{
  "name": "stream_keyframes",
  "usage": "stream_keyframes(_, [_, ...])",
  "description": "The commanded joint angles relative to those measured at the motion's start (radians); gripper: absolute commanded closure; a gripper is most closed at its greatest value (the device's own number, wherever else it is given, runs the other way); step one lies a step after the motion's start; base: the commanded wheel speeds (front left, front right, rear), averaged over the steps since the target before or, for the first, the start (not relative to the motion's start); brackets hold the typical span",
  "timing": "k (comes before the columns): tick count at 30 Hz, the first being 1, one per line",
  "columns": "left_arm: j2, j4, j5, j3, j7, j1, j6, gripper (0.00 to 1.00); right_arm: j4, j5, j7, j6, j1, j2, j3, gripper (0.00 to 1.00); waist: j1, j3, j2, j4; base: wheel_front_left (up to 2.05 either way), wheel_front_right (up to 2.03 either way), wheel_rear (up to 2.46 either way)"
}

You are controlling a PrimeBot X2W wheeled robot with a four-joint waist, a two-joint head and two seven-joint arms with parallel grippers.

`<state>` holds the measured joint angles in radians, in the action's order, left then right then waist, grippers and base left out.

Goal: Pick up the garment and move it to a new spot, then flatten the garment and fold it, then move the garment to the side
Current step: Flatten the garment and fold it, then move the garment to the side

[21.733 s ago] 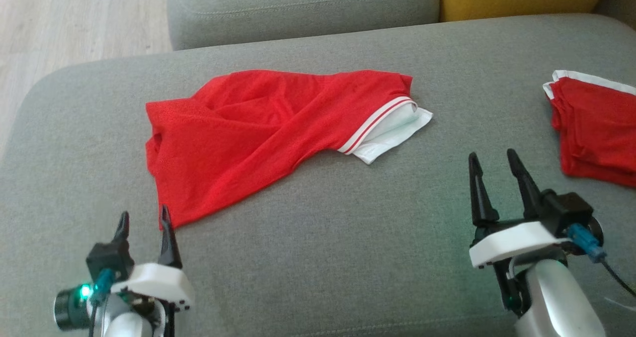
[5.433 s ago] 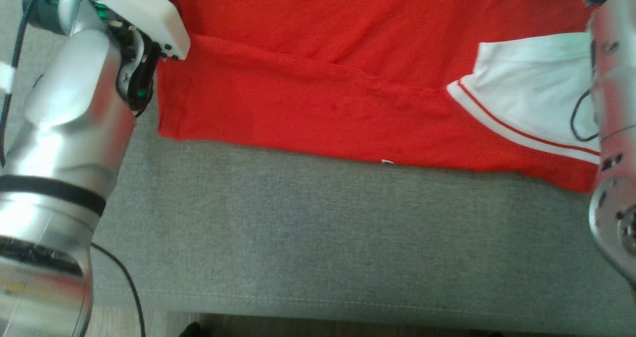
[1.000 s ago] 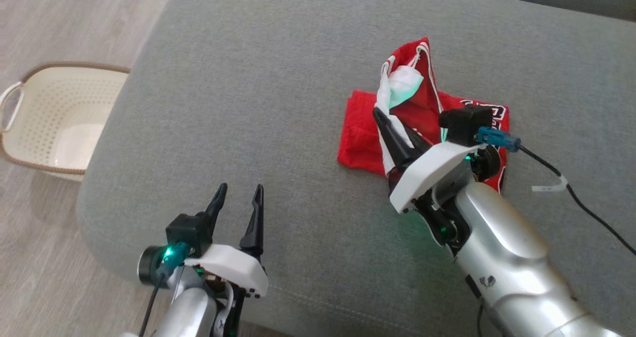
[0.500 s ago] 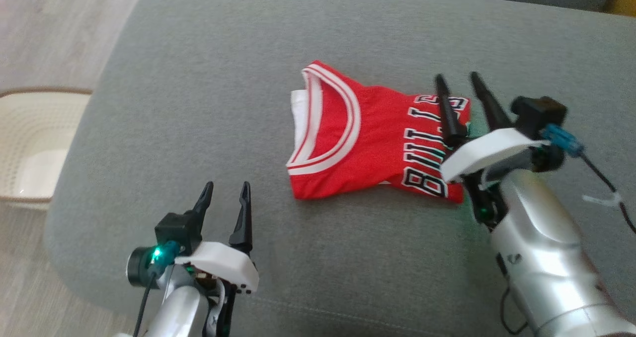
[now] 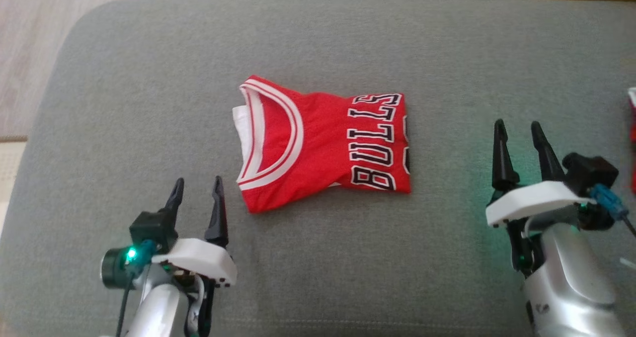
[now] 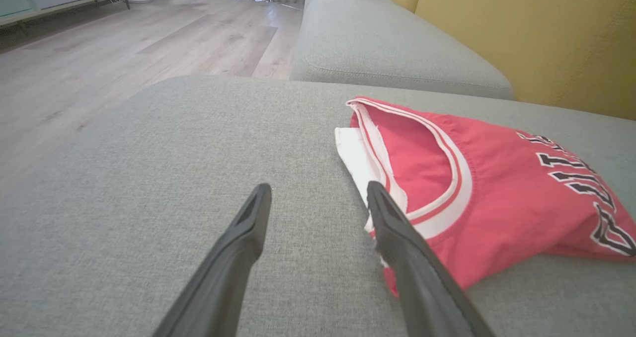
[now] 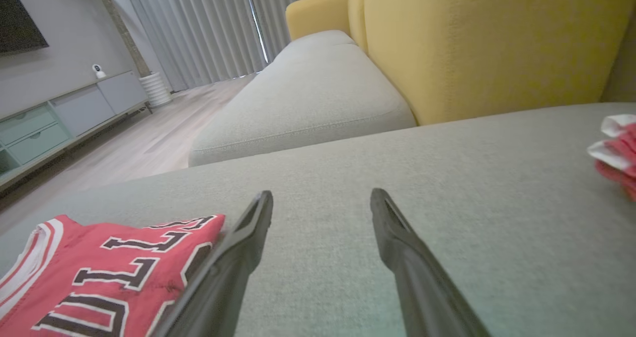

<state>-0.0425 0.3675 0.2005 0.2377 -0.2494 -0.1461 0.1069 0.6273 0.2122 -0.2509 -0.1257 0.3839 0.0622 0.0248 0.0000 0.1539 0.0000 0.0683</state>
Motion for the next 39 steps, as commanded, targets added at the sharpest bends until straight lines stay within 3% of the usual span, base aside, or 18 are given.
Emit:
stream_keyframes(1, [-0.008,-0.029,-0.012,-0.049,-0.012,-0.009,0.006,0.00,-0.036,0.000,-0.011,-0.005,0.001,-0.012,-0.013,0.00,0.0000,-0.013,0.0000,-0.024,0.00,0.00,0.00])
stream_keyframes(10, [-0.008,-0.027,-0.038,-0.109,-0.012,0.038,-0.004,0.00,-0.038,0.003,-0.011,-0.005,-0.065,-0.012,-0.017,0.00,0.0000,-0.058,0.0000,-0.072,0.00,0.00,0.00])
stream_keyframes(26, [-0.008,-0.026,-0.039,-0.125,-0.012,0.099,-0.003,0.00,-0.020,0.017,-0.011,-0.005,-0.117,-0.012,-0.058,0.00,0.0000,-0.104,0.0000,-0.087,0.00,0.00,0.00])
stream_keyframes(33, [-0.008,-0.039,-0.034,-0.106,-0.012,0.075,-0.006,0.00,-0.026,-0.006,-0.011,-0.005,-0.103,-0.012,-0.067,0.00,0.0000,-0.064,0.0000,-0.055,0.00,0.00,0.00])
stream_keyframes(39, [-0.008,-0.042,-0.027,-0.063,-0.012,0.050,-0.017,0.00,0.005,0.004,-0.011,-0.005,-0.065,-0.012,-0.142,0.00,0.0000,-0.027,0.0000,0.018,0.00,0.00,0.00])
